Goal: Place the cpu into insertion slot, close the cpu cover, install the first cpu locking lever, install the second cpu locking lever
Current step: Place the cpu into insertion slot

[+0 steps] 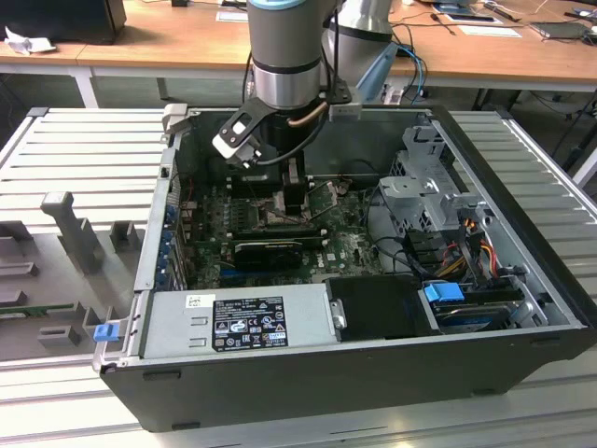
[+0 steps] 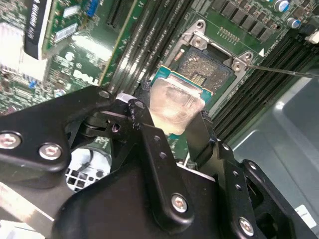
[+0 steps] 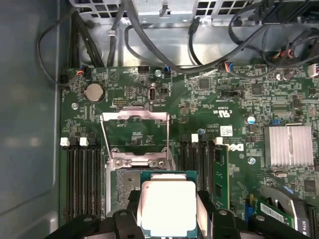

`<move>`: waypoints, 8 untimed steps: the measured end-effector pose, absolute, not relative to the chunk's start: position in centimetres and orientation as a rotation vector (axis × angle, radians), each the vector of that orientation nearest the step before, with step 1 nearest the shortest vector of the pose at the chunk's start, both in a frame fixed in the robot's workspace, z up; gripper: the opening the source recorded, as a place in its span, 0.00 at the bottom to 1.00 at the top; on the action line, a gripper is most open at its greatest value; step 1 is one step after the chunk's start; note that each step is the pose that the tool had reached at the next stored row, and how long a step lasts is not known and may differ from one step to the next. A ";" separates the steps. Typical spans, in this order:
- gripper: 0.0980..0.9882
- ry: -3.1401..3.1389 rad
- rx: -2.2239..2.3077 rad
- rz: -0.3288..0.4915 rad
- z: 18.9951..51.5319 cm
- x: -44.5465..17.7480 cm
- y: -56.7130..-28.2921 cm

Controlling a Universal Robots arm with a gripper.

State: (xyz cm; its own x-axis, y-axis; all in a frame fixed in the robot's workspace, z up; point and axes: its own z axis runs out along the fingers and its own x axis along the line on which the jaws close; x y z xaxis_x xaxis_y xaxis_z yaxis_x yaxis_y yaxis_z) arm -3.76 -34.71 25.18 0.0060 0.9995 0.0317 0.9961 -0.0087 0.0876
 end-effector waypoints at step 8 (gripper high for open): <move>0.48 2.188 2.195 0.131 24.5 -4.1 -34.1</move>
State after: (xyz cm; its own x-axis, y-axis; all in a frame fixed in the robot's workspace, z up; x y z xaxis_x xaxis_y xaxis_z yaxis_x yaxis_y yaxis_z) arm -4.05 -34.12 24.54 0.0017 0.9995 0.0320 0.9961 -0.0045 0.0878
